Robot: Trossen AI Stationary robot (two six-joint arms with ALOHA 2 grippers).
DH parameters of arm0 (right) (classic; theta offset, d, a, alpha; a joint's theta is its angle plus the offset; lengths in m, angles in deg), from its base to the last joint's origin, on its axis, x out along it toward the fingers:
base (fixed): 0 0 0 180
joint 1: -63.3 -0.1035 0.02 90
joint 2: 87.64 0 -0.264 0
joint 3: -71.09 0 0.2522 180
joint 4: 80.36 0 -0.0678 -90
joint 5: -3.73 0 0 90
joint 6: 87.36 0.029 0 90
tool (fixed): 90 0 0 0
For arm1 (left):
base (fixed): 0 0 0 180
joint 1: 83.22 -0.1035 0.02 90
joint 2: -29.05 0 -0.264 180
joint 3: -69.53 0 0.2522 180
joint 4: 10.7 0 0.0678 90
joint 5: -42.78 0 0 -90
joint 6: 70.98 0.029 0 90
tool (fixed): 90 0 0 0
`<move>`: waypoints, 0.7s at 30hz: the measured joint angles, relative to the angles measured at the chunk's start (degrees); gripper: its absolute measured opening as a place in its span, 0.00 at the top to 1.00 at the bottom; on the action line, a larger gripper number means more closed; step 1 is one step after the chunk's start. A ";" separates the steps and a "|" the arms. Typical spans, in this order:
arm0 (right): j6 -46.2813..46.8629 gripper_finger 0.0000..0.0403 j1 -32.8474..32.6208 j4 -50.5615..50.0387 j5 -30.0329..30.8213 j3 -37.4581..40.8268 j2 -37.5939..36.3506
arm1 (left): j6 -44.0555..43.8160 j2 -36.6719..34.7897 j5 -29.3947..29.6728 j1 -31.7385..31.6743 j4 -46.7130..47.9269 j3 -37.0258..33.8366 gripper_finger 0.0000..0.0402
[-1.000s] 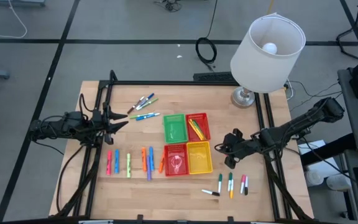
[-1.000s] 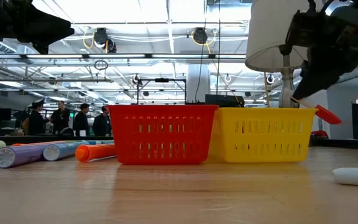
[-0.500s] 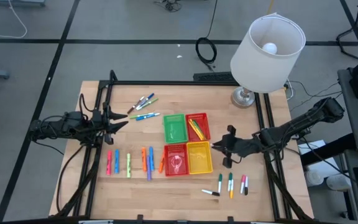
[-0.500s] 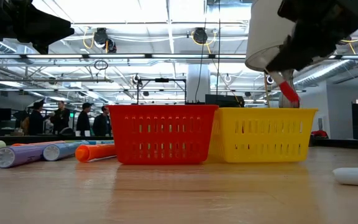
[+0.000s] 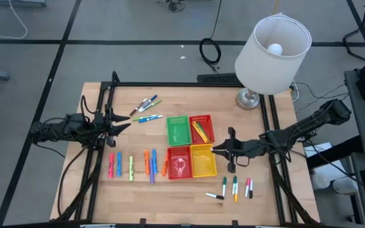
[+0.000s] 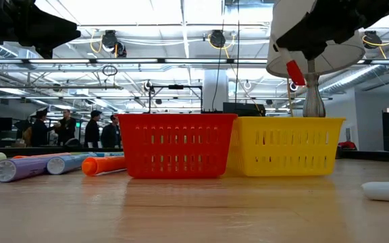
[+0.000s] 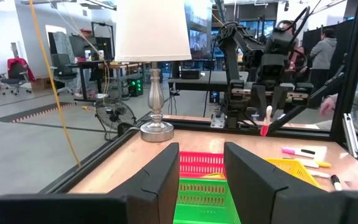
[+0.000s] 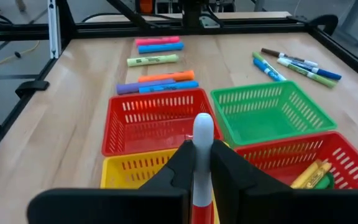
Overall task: Pick & Place Markers
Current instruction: Put the small red highlighter pen into the yellow bin
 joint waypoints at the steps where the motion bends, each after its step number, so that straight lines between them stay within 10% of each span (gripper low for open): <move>1: -0.13 0.94 0.00 0.00 0.00 0.00 0.00 | 0.00 -0.02 0.00 0.00 -0.02 0.00 0.67; 21: -5.10 0.94 0.09 15.00 -1.49 0.02 11.88 | 0.00 -0.02 0.02 -0.02 -0.02 0.00 0.67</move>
